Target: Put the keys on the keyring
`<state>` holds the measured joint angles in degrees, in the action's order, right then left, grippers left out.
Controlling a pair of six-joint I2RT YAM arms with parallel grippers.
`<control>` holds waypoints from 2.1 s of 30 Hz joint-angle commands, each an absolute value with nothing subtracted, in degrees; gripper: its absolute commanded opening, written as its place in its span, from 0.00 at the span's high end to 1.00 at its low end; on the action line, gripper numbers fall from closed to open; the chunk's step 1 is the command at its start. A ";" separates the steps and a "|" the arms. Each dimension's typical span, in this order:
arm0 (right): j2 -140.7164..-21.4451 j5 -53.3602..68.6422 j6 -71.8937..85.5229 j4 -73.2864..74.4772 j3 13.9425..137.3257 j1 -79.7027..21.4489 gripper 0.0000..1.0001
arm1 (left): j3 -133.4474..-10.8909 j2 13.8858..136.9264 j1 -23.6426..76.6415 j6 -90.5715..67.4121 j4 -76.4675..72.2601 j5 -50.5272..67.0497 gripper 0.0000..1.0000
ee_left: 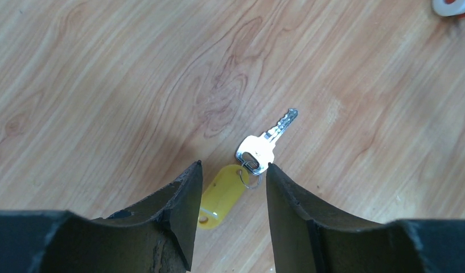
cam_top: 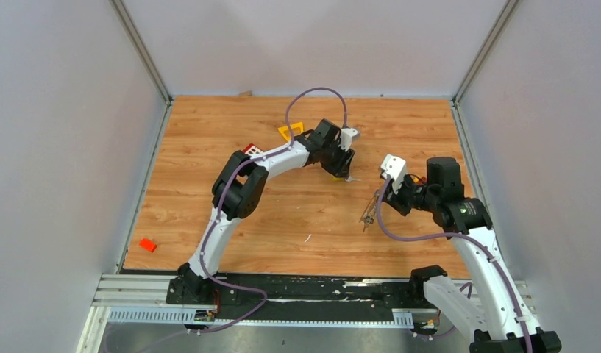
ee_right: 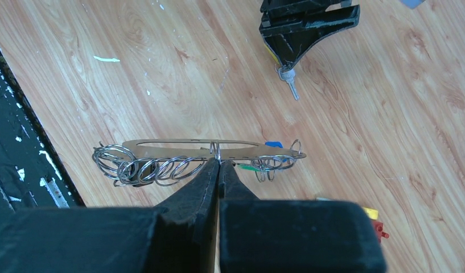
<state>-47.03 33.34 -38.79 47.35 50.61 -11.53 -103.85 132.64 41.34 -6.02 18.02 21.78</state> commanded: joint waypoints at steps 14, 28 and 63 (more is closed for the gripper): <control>-44.44 34.71 -37.56 44.75 48.96 -11.07 1.00 | -98.29 131.06 47.97 0.63 24.88 5.84 0.76; -42.98 35.43 -37.35 44.71 48.63 -10.90 1.00 | -68.94 107.14 48.21 14.78 33.19 7.33 0.82; -41.93 37.22 -38.69 45.33 47.64 -10.90 1.00 | -56.23 91.62 49.49 65.52 42.74 23.41 0.52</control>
<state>-42.68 36.07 -38.04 47.27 47.62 -11.05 -56.27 91.07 48.42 64.03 42.44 21.21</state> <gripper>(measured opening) 0.014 0.479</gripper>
